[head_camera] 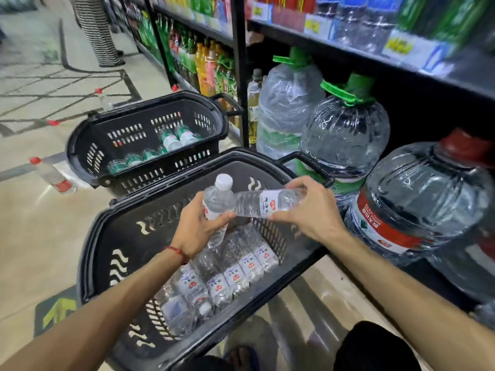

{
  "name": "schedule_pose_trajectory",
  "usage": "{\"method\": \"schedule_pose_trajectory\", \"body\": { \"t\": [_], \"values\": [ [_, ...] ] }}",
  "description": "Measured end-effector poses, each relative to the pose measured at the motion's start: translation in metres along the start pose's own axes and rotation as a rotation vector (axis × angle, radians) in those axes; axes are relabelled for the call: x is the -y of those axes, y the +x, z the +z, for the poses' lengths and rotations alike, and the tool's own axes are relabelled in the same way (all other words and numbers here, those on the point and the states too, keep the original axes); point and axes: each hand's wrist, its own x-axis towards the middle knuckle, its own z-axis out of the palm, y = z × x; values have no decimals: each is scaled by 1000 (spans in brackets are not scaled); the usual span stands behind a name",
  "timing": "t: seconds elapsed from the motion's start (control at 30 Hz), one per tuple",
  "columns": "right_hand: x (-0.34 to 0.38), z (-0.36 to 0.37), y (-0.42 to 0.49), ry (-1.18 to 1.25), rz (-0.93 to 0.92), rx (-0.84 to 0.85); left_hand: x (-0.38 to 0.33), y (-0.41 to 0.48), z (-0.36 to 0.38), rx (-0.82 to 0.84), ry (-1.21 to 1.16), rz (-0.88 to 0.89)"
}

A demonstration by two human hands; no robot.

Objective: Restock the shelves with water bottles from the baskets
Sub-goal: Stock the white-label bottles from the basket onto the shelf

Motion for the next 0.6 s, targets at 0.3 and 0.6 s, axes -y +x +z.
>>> {"method": "schedule_pose_trajectory", "body": {
  "t": [0.3, 0.6],
  "values": [
    [9, -67, -18, 70, -108, -212, -73, 19, 7, -93, -25, 123],
    [-3, -157, -57, 62, -109, -359, -175, 39, 56, 32, -53, 356]
  ]
}}
